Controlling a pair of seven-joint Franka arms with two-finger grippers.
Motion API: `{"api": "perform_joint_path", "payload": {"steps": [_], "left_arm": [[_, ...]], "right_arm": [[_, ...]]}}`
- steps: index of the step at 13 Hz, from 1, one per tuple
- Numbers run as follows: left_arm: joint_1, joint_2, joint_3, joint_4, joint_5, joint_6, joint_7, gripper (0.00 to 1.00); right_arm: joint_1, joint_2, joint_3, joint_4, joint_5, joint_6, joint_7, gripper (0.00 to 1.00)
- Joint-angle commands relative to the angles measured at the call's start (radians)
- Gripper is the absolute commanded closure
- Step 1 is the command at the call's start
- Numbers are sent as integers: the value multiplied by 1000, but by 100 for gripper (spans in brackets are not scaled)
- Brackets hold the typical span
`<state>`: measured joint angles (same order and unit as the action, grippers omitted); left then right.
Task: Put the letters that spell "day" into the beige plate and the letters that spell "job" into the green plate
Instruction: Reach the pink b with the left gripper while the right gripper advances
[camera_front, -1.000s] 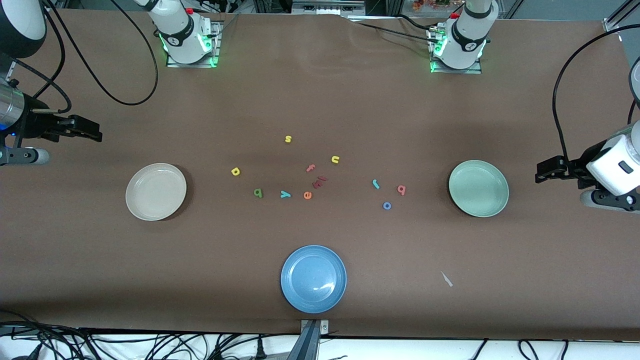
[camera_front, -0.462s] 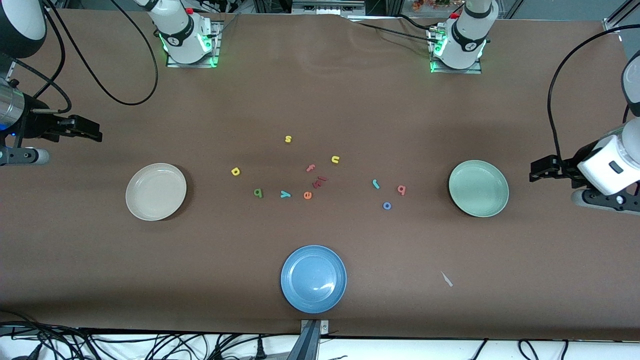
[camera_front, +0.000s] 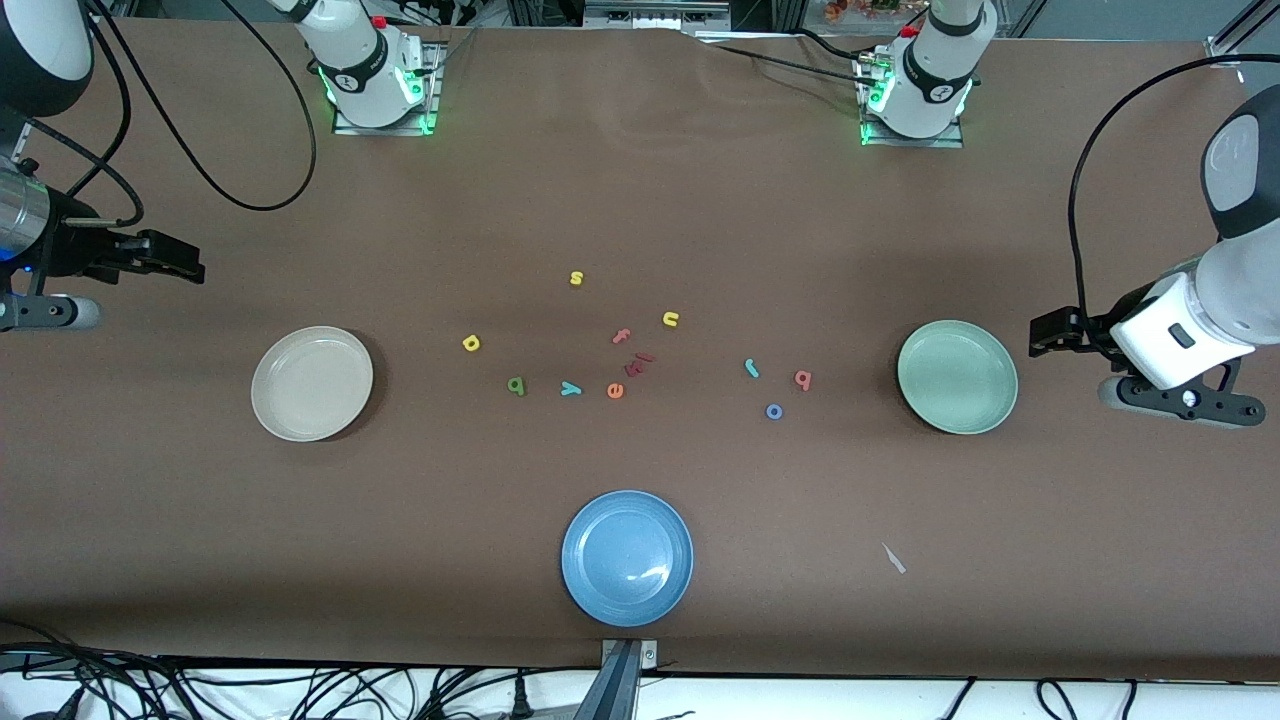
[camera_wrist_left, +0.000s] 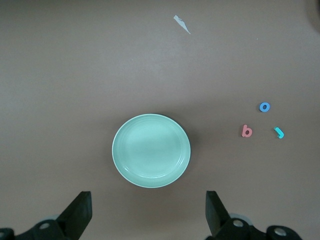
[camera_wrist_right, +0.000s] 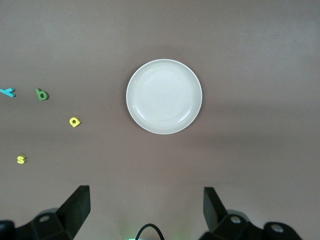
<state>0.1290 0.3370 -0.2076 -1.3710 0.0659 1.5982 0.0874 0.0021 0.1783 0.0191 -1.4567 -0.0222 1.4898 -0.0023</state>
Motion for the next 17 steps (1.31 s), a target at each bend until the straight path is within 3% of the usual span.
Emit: {"api": "perform_joint_path", "payload": {"steps": [1,17], "left_arm": [[1,-6,1,-3,6,-9,0,0],[-5,8,1,-3,-44,-7,-38,0]], "right_arm": [[-1,-3,5,-2,-16,-5,7,0],[3,-2,5,-8,-16,-6,-5,0]]}}
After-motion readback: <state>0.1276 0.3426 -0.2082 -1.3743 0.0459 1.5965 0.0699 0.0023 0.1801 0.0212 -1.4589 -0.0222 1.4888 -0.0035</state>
